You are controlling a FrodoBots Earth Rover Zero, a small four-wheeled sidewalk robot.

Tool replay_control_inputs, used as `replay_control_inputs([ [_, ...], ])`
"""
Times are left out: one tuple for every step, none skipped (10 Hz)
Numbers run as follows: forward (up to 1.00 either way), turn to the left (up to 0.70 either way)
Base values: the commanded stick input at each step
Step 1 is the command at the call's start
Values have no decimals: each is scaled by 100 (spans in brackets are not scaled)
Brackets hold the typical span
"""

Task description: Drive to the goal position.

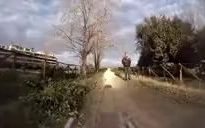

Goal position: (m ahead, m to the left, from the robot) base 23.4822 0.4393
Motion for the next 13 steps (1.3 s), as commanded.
replay_control_inputs([
  [70, 0],
  [70, 0],
  [70, 0],
  [70, 0],
  [70, 0],
  [70, 0],
  [70, 0],
  [70, -11],
  [70, -35],
  [70, -29],
  [70, 0],
  [70, 0],
  [70, 0],
])
